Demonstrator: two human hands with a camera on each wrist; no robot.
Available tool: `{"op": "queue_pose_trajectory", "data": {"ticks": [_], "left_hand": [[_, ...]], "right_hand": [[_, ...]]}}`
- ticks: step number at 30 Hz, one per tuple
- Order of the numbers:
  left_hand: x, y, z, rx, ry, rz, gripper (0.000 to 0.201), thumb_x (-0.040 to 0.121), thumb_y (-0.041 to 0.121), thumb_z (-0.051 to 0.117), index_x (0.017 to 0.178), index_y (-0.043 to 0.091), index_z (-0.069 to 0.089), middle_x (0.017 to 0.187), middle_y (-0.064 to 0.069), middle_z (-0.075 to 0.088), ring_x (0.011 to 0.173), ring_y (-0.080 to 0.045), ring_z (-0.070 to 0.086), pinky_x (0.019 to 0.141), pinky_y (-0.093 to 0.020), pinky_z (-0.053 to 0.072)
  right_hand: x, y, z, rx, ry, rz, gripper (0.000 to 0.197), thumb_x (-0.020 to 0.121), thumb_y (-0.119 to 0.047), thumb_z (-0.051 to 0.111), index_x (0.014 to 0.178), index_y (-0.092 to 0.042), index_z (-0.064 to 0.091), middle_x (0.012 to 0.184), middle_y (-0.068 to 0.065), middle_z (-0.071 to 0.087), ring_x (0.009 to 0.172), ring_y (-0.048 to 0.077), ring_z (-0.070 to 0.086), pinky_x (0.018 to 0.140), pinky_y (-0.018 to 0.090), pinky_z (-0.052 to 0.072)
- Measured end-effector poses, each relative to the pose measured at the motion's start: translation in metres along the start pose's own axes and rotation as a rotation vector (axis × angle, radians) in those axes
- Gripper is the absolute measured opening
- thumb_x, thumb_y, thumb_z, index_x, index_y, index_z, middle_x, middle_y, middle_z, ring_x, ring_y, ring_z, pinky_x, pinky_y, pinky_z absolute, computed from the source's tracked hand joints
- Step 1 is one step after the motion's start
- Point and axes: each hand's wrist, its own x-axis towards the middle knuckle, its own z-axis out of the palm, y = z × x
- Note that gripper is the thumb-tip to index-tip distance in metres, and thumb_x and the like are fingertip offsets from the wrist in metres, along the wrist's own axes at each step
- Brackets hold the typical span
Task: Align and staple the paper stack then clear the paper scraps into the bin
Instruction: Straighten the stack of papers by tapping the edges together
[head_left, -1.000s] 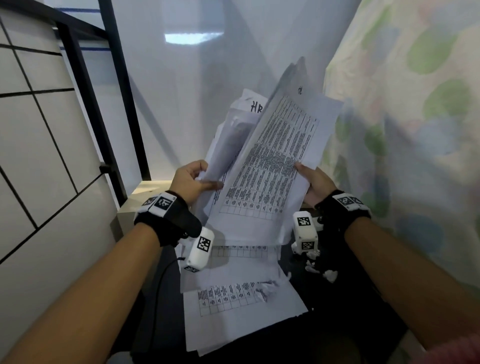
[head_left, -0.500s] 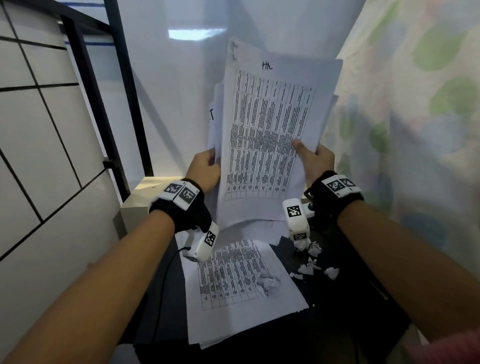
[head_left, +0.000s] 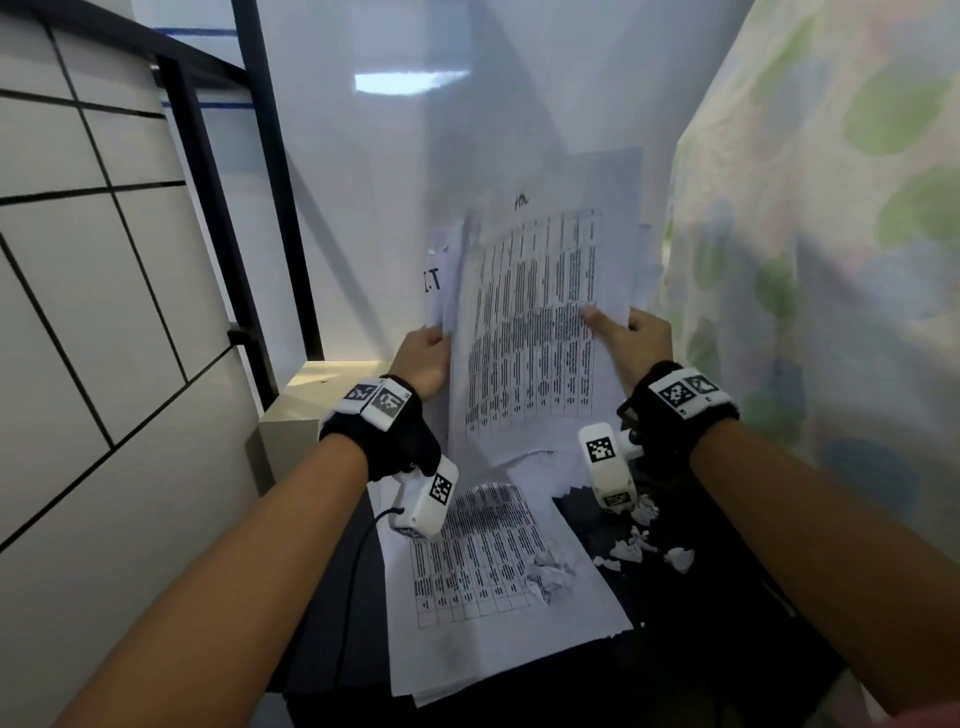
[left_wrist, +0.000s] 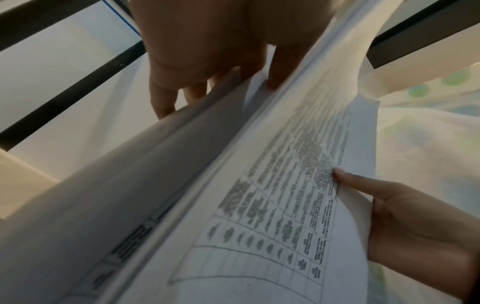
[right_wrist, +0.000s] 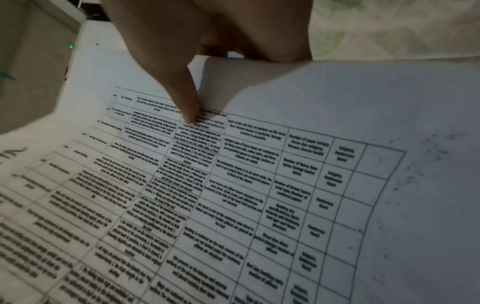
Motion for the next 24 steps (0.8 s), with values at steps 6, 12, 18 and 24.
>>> {"op": "queue_pose_trajectory", "data": {"ticks": [6,12,18,24], "left_hand": [[-0.007,-0.002,-0.005,-0.174,-0.099,-0.104,0.075,0.072,0.082,0.038,0.110,0.025,0.066,0.122,-0.011,0.060,0.109,-0.020,0.053,0.099,-0.035,0.034],[-0.016,0.003,0.000,0.015,-0.055,0.070,0.075,0.065,0.042,0.081,0.128,0.010,0.055,0.102,0.005,0.067,0.092,-0.012,0.065,0.088,-0.026,0.053],[-0.004,-0.006,-0.002,-0.034,0.184,0.033,0.033,0.083,0.006,0.069,0.112,-0.007,0.062,0.100,-0.013,0.065,0.090,-0.022,0.062,0.081,-0.025,0.048],[-0.010,0.003,-0.003,-0.183,0.157,0.019,0.042,0.079,0.009,0.074,0.116,0.004,0.055,0.096,-0.004,0.061,0.094,-0.018,0.056,0.073,-0.023,0.048]], "right_hand": [[0.001,-0.004,0.000,0.042,0.064,0.037,0.038,0.076,-0.026,0.076,0.090,0.008,0.068,0.084,0.016,0.067,0.076,0.018,0.055,0.074,0.034,0.050],[-0.001,-0.012,0.004,0.150,0.075,0.034,0.030,0.075,-0.024,0.078,0.070,0.003,0.066,0.064,0.002,0.068,0.059,0.009,0.055,0.061,0.022,0.049],[-0.006,-0.016,0.002,0.240,-0.115,0.039,0.016,0.074,-0.005,0.076,0.089,-0.007,0.070,0.089,0.011,0.071,0.083,0.027,0.067,0.087,0.044,0.056],[-0.005,-0.009,0.002,0.204,-0.152,0.029,0.027,0.071,-0.006,0.079,0.096,-0.002,0.068,0.086,0.005,0.073,0.074,0.016,0.069,0.070,0.029,0.059]]}}
